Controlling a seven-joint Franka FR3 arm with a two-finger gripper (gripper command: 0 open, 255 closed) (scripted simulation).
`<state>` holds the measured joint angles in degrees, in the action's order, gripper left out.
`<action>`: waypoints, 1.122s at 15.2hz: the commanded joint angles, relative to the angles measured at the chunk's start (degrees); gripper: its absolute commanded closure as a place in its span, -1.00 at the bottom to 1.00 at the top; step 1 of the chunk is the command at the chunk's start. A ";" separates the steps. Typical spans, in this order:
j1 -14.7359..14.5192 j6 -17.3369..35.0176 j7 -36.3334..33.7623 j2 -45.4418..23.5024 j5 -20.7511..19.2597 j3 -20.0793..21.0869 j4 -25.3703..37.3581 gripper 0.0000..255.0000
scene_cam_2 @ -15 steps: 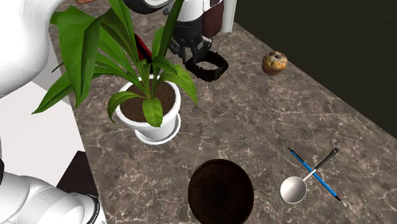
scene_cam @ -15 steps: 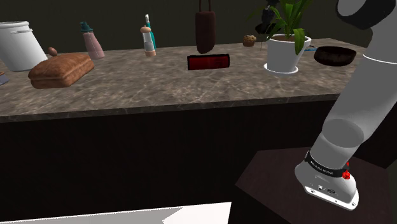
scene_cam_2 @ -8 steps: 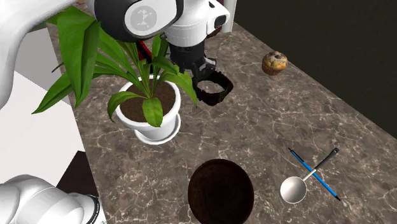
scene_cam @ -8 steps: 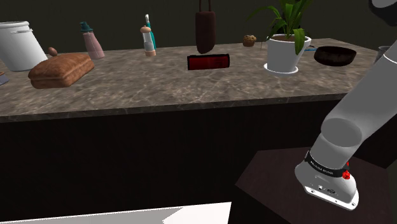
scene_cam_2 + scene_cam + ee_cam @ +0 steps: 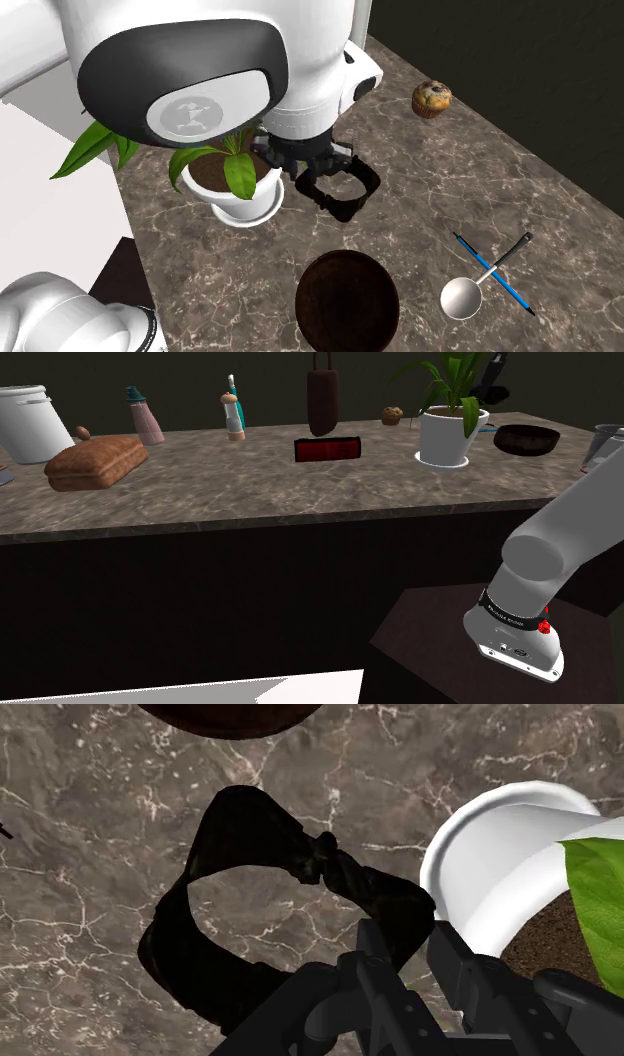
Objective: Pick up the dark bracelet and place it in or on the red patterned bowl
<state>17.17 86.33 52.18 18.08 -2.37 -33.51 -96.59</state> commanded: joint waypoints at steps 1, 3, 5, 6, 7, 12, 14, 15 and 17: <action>0.96 -0.54 2.17 1.50 -1.01 -1.26 -0.79 1.00; 1.87 -1.30 4.27 2.85 -1.97 -2.54 -1.17 1.00; 2.75 -2.10 6.49 3.96 -2.88 -3.93 -1.27 1.00; 3.16 -2.51 7.64 4.43 -3.32 -4.69 -1.22 1.00; 3.55 -2.92 8.83 4.83 -3.74 -5.48 -1.10 1.00; 4.97 -3.74 13.44 6.25 -5.40 -8.73 -1.18 1.00; 5.29 -2.21 13.23 7.08 -5.84 -8.52 -3.42 1.00; 5.44 -1.45 13.13 7.46 -6.04 -8.43 -4.52 1.00; 5.74 0.05 12.97 8.18 -6.43 -8.32 -6.65 1.00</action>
<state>22.80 85.60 65.16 26.00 -8.65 -41.80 -102.26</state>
